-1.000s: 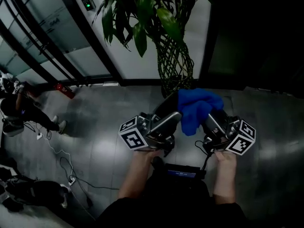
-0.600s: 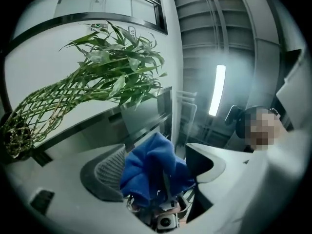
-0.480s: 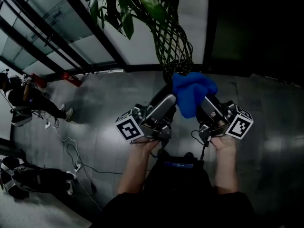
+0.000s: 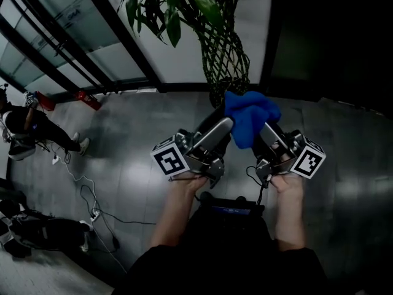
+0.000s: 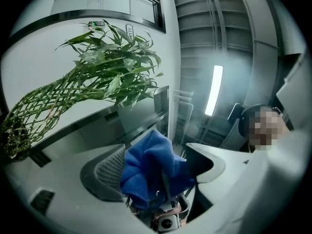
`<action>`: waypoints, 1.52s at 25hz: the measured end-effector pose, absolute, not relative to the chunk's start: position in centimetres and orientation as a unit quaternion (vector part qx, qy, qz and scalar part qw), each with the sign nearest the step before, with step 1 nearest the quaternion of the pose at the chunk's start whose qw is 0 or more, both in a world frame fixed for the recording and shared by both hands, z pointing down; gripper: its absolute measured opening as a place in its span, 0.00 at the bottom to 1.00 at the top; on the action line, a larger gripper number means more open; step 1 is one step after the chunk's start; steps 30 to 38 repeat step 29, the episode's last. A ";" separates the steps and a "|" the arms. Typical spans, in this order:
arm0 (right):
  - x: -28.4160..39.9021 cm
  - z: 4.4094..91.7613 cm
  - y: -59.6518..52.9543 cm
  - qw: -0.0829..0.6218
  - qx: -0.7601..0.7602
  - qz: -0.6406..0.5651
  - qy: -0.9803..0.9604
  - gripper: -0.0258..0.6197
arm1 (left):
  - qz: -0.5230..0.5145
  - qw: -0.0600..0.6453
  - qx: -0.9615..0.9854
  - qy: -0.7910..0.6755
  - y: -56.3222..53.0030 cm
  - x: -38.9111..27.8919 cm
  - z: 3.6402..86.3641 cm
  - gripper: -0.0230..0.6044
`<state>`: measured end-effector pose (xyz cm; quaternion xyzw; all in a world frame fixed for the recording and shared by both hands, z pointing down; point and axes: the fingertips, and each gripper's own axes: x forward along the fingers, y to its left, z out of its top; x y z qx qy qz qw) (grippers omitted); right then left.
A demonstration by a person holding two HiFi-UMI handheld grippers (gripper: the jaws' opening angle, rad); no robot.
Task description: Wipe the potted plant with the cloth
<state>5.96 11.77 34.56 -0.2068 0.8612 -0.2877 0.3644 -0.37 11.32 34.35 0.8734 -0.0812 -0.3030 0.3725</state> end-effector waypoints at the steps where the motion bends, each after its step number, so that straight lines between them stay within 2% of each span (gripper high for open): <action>1: 5.5 34.5 11.8 0.361 -0.209 -0.286 0.863 0.15 | -0.304 0.374 0.873 -0.078 11.3 -0.7 34.3 0.71; 14: -0.1 34.7 10.2 0.336 -0.216 -0.282 0.872 0.15 | -0.321 0.375 0.867 -0.065 9.3 -5.4 34.8 0.71; 38: -0.1 35.2 10.5 0.322 -0.231 -0.278 0.875 0.15 | -0.320 0.389 0.862 -0.059 9.9 -5.2 35.5 0.71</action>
